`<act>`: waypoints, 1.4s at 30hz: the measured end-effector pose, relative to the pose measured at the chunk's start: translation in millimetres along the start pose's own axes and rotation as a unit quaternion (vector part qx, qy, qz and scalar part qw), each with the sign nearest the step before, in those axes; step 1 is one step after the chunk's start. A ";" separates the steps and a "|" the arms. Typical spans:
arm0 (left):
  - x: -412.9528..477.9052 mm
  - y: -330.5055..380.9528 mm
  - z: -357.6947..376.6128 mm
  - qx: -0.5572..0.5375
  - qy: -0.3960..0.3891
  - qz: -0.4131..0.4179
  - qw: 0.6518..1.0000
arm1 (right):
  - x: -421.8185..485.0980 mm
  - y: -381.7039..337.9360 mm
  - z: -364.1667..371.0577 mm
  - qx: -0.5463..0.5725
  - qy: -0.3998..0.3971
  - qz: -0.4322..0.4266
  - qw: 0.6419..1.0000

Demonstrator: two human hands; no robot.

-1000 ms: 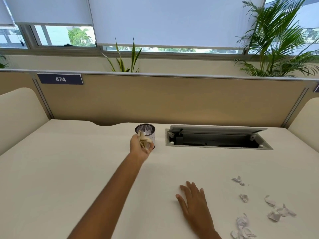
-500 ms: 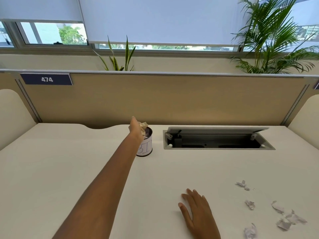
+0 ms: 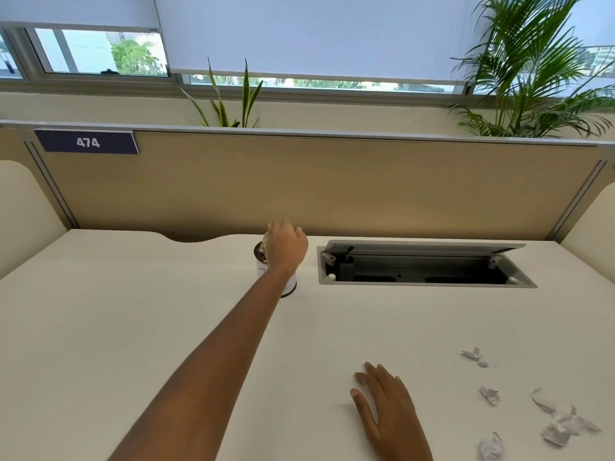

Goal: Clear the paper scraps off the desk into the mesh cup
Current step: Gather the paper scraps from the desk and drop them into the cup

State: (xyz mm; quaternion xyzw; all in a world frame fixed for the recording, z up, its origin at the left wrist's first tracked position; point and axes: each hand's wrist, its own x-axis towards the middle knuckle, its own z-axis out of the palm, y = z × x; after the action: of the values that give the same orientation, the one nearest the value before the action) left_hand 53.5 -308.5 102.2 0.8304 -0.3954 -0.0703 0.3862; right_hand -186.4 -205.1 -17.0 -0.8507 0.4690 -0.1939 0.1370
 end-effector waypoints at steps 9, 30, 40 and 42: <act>-16.9 -28.1 24.5 0.297 -0.057 0.020 0.953 | 1.9 -1.8 0.3 -0.007 0.001 -0.001 1.000; -84.2 -117.1 5.7 0.179 0.048 -0.051 0.981 | 0.8 9.0 11.9 0.053 -0.046 0.018 0.997; -111.6 -143.5 20.9 0.240 -0.035 -0.038 0.969 | 26.6 -26.3 33.1 0.109 -0.044 -0.019 0.993; -110.4 -142.8 21.5 0.241 -0.037 -0.042 0.969 | 44.8 -43.6 42.7 0.119 -0.056 -0.048 0.990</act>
State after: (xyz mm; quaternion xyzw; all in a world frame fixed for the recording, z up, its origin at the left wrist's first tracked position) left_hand 55.7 -187.1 -33.0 0.9114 -0.3799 -0.0199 0.1568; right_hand -112.6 -218.3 -27.7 -0.8592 0.3930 -0.2065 0.2543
